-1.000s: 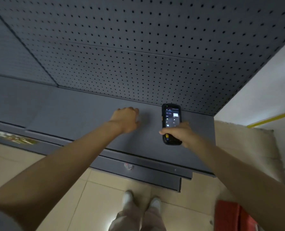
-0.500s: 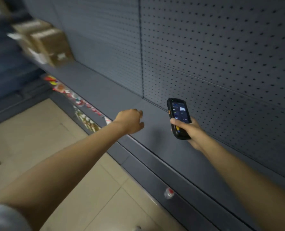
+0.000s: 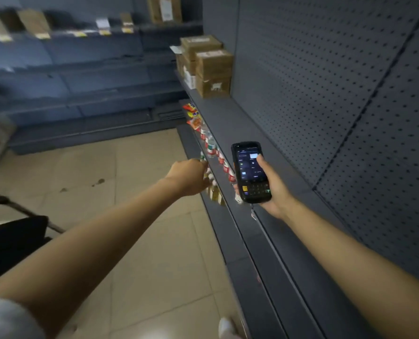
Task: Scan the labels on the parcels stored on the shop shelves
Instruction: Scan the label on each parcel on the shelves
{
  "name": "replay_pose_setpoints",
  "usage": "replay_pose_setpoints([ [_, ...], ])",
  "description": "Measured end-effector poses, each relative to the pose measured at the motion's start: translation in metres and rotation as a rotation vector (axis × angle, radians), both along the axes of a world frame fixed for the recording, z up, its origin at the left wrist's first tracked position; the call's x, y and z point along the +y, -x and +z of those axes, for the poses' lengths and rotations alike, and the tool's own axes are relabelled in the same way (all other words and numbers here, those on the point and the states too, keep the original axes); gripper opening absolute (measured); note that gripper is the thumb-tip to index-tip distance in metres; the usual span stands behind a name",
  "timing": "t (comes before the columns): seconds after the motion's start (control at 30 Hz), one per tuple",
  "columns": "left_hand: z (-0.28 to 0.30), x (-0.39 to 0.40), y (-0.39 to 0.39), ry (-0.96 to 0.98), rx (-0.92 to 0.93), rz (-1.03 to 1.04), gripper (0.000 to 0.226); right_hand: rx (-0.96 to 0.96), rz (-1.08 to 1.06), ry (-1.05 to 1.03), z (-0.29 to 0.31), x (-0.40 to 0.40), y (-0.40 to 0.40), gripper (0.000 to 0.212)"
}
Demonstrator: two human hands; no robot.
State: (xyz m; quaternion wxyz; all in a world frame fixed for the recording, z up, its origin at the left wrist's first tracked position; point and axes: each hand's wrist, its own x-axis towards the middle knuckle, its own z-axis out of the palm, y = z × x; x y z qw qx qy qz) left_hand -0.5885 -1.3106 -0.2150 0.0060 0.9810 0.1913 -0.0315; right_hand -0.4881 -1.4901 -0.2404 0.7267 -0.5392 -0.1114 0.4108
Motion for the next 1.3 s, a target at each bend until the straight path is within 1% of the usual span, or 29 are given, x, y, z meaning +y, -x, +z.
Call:
replay_pose_setpoints([
  [0.1,0.004,0.038,-0.001,0.022,-0.033,0.135,0.04,0.018,0.096,-0.014,0.005,0.047,-0.016,0.037],
  [0.23,0.012,0.084,-0.002,0.018,-0.081,0.276,0.04,0.025,0.178,-0.014,0.01,0.104,-0.034,0.046],
  [0.37,0.016,0.12,-0.002,0.027,-0.135,0.383,0.039,0.039,0.239,-0.02,0.016,0.157,-0.045,0.039],
  [0.53,0.014,0.176,-0.008,0.019,-0.137,0.46,0.038,0.031,0.298,-0.008,0.013,0.228,-0.06,0.034],
  [0.7,0.015,0.258,-0.025,-0.008,-0.165,0.488,0.039,-0.003,0.338,-0.001,0.013,0.307,-0.078,0.032],
  [0.8,0.02,0.309,-0.042,-0.022,-0.199,0.477,0.039,-0.028,0.34,0.013,0.018,0.358,-0.093,0.039],
  [0.97,0.026,0.382,-0.075,-0.039,-0.207,0.436,0.041,-0.073,0.303,0.024,0.029,0.431,-0.125,0.042],
  [1.13,0.016,0.435,-0.115,0.017,-0.193,0.391,0.04,-0.064,0.243,0.055,0.03,0.481,-0.168,0.031],
  [1.23,0.012,0.467,-0.145,0.038,-0.167,0.373,0.041,-0.045,0.208,0.074,0.025,0.515,-0.197,0.028],
  [1.3,0.014,0.494,-0.168,0.019,-0.154,0.36,0.041,-0.038,0.211,0.079,0.022,0.541,-0.219,0.027],
])
